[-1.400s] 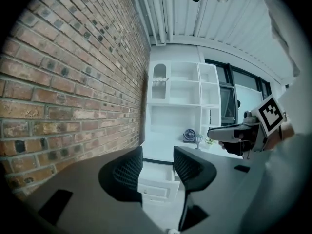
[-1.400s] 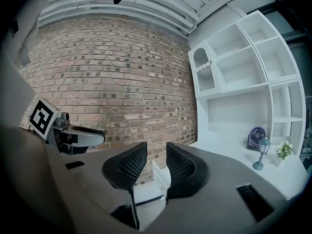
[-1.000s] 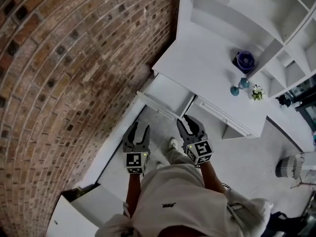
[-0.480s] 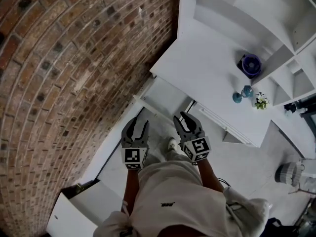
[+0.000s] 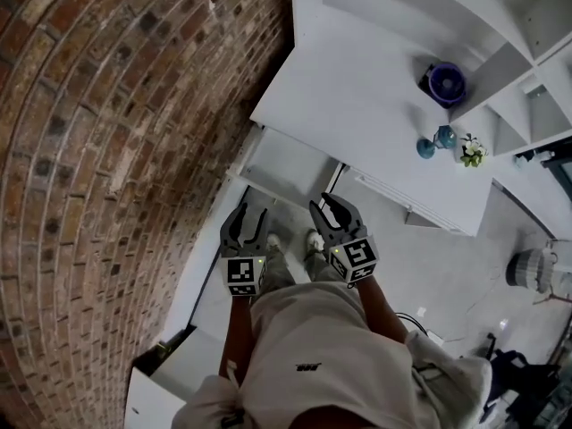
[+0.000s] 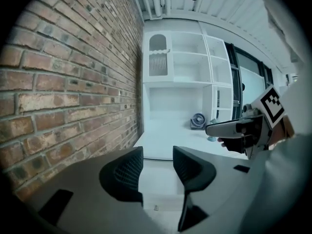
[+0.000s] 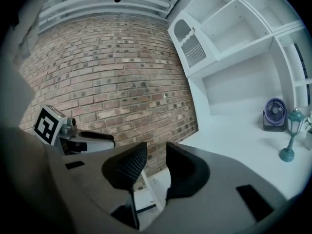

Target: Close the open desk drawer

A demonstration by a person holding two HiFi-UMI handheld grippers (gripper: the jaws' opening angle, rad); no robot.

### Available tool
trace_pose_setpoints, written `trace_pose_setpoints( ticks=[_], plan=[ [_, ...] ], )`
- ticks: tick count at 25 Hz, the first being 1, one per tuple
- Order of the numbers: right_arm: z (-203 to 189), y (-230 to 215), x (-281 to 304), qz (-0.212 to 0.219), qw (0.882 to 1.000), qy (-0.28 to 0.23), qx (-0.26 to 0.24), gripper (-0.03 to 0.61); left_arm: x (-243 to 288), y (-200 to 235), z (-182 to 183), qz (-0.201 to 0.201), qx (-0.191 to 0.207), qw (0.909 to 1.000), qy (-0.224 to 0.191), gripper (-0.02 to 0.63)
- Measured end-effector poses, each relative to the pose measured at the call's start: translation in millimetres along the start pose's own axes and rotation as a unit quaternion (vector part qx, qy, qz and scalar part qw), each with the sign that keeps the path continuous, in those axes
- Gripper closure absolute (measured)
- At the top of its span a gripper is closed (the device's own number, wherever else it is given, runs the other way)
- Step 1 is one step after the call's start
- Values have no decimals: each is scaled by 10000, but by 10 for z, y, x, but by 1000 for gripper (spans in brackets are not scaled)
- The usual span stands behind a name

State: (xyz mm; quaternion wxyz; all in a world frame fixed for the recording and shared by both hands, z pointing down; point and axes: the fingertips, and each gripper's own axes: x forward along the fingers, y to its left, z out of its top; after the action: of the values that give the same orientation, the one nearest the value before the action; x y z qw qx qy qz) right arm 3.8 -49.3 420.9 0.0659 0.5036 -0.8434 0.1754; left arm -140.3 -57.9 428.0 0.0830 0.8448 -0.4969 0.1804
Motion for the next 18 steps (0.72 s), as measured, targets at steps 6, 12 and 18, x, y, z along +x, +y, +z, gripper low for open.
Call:
trace_pose_setpoints(
  ticks=[6,12,18],
  plan=[
    [-331,-109,149,-634,9974,309,152,453,392,62,-362,-672,10,9973,293,413],
    [-688,-154,317,-1291,9896,562,297,453,634,216,-695,-1258,18,9907,513,414],
    [-942,-133,457,-1771,9807,704,430,453,820,331,-1047,-1681,46,9829,750,414]
  ],
)
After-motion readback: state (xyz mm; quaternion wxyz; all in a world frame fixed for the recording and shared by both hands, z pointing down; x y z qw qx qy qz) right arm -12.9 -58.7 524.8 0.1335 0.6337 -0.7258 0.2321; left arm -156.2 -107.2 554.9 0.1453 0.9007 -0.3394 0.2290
